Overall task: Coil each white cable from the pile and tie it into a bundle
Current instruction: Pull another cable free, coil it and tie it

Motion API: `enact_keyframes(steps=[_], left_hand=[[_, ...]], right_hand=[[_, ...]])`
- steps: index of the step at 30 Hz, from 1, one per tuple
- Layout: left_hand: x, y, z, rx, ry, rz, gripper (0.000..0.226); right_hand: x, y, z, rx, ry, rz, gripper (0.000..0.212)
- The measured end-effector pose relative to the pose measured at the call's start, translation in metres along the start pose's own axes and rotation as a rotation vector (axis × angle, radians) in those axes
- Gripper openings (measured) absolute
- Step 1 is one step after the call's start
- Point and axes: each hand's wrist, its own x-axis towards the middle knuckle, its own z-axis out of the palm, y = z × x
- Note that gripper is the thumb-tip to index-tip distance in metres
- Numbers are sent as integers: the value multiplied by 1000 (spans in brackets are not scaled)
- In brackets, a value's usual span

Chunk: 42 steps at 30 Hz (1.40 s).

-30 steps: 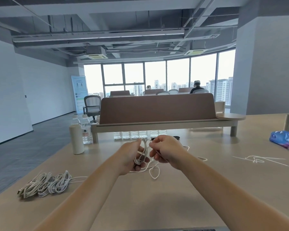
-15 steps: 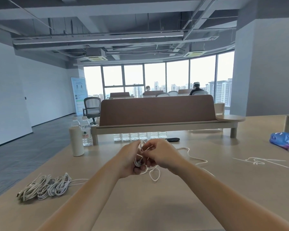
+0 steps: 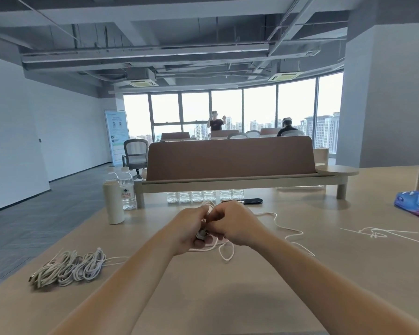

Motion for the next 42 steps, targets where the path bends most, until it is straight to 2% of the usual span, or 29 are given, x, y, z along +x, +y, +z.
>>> enact_keyframes(steps=[5,9,12,15,20,25,27,31,34,36,42], left_hand=[[3,1,-7,-46,138,24,23],[6,2,-15,-98,187,19,25],[6,1,-18,-91,165,4,33],[4,-1,-16,-70,96,-16,39],[6,-3,-11,0,-3,-26,45],[2,-5,-8,71,-43,-37,39],[2,-6,-6,54,-50,-32,37],[4,-5,-4,32,-44,-15,39],[6,-5,-5,36,-23,-12,41],[6,-5,-7,37,-20,-14,41],[4,-3,-7,82,-61,-25,42]], right_hand=[[2,7,-7,-65,-21,43,18],[1,14,-16,74,-13,163,12],[1,18,-21,99,3,213,13],[1,17,-21,44,25,167,16],[-2,2,-16,-267,-37,52,13],[-3,-3,-18,-342,-45,22,10],[-3,-1,-16,-324,3,34,8],[0,6,-10,-186,117,91,21],[2,10,-14,-72,153,110,7],[2,10,-18,-15,181,121,13],[4,14,-18,-84,110,64,20]])
